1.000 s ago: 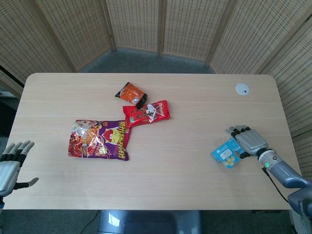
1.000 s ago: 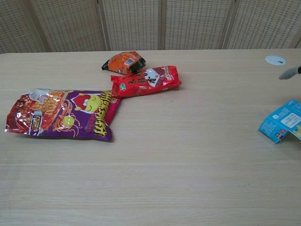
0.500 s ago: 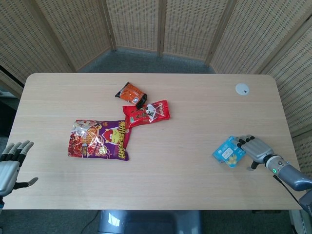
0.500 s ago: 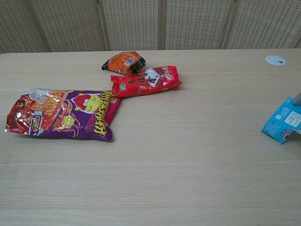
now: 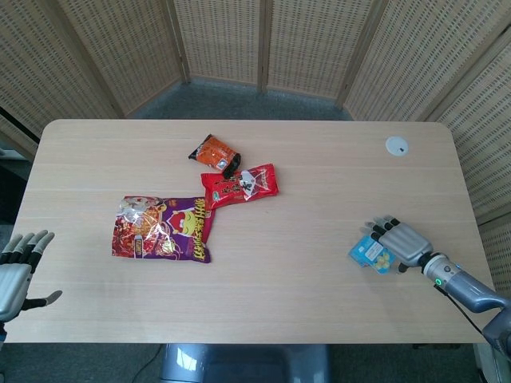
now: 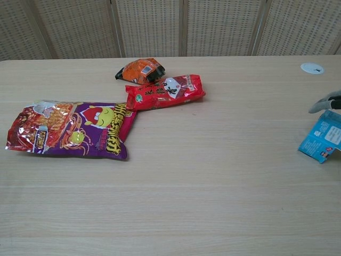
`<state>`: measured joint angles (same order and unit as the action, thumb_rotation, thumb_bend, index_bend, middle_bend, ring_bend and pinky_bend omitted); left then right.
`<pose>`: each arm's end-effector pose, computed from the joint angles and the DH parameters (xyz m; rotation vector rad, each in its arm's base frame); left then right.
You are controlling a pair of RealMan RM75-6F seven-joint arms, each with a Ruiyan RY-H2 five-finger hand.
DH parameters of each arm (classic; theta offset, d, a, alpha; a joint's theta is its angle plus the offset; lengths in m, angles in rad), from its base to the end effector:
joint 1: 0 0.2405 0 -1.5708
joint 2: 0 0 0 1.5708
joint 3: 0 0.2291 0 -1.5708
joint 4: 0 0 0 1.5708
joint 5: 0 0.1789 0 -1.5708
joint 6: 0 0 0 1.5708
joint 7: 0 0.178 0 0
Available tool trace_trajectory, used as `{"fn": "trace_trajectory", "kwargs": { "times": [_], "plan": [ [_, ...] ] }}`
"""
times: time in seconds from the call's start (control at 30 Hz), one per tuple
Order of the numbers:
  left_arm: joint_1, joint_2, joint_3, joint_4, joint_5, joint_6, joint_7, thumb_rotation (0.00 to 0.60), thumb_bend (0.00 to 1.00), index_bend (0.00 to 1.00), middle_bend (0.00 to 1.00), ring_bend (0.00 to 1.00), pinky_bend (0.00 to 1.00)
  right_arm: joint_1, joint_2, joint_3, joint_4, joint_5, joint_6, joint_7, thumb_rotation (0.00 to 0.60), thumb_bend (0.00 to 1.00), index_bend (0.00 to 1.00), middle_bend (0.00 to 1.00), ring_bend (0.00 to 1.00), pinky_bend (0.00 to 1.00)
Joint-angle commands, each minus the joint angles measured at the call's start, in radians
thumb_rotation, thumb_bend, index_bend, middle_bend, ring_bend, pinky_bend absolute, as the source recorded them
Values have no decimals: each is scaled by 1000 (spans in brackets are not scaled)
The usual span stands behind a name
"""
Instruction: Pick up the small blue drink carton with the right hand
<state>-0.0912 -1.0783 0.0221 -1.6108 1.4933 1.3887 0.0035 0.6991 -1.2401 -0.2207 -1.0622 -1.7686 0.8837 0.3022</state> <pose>-0.2914 0.1972 0.1615 -1.4813 -0.9899 -0.7621 -0.2770 -0.3282 0.0781 2.2446 -0.6995 0.3932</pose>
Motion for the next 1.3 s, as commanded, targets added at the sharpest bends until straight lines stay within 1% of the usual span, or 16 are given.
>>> {"fn": "trace_trajectory", "kwargs": {
  "times": [0.03,0.3,0.4,0.53,0.6,0.7,0.73,0.8,0.83,0.87,0.93,1.03,1.1,1.2,1.3],
  "plan": [
    [1,1,1,-1,2,2,-1,600,0,51,0,0,0,-3,-24,-8,24,-11,9,12,600,0,0,0,0,0],
    [2,0,1,-1,2,2,1,600,0,53,0,0,0,-5,-90,-5,93,-38,70,42,600,0,0,0,0,0],
    [2,0,2,-2,4,3,0,600,0,52,0,0,0,-13,-128,-8,142,-48,98,63,600,0,0,0,0,0],
    [4,3,1,-3,4,8,-3,600,0,52,0,0,0,-29,-184,-15,234,-63,147,109,600,2,0,0,0,0],
    [3,3,1,-3,2,6,-3,600,0,52,0,0,0,-36,-213,-16,288,-70,178,145,600,27,0,0,0,0],
    [2,1,2,-2,1,2,0,600,0,52,0,0,0,-41,-246,-19,353,-74,203,207,600,135,1,0,0,0],
    [2,0,2,-2,2,1,1,600,0,52,0,0,0,-41,-258,-22,375,-73,205,232,600,152,14,12,0,0],
    [2,0,2,-3,1,1,1,600,0,52,0,0,0,-43,-272,-25,401,-71,206,268,600,196,117,123,5,5],
    [2,0,1,-3,1,2,2,600,0,52,0,0,0,-46,-281,-26,417,-69,210,290,600,224,181,200,38,24],
    [2,0,1,-3,0,2,2,600,0,53,0,0,0,-49,-288,-27,428,-67,212,305,600,246,228,261,83,54],
    [2,0,1,-3,-1,2,2,600,0,53,0,0,0,-52,-298,-31,446,-65,211,331,600,294,318,377,213,147],
    [2,-1,1,-3,-1,1,3,600,0,52,0,0,0,-56,-312,-37,470,-65,213,363,600,363,366,449,346,268],
    [1,-1,2,-3,-1,-1,3,600,0,52,0,0,0,-58,-317,-38,479,-63,216,369,600,388,409,499,419,335],
    [2,-1,1,-4,-2,-1,2,600,0,53,0,0,0,-63,-322,-35,488,-63,240,364,600,403,479,571,496,407],
    [2,0,1,-5,-2,1,1,600,0,52,0,0,0,-65,-315,-29,482,-65,278,354,600,408,503,599,523,432]
  ]
}}
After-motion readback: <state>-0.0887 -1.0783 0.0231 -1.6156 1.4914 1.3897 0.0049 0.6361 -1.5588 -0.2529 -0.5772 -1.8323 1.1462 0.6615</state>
